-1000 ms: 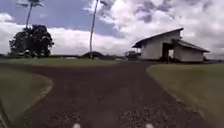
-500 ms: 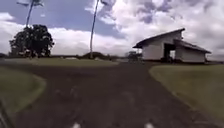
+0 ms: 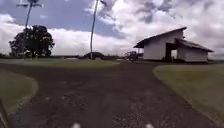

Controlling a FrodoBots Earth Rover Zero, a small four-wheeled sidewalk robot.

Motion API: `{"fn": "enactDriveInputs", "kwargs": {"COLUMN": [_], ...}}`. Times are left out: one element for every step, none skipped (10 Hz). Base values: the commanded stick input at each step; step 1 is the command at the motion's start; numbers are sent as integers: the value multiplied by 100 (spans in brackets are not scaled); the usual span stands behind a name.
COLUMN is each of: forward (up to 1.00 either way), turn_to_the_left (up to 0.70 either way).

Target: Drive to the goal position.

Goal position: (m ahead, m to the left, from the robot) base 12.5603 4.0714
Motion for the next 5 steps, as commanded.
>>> {"fn": "enactDriveInputs", "kwargs": {"forward": [70,70,70,70,70], "turn_to_the_left": [0,0,0,0,0]}}
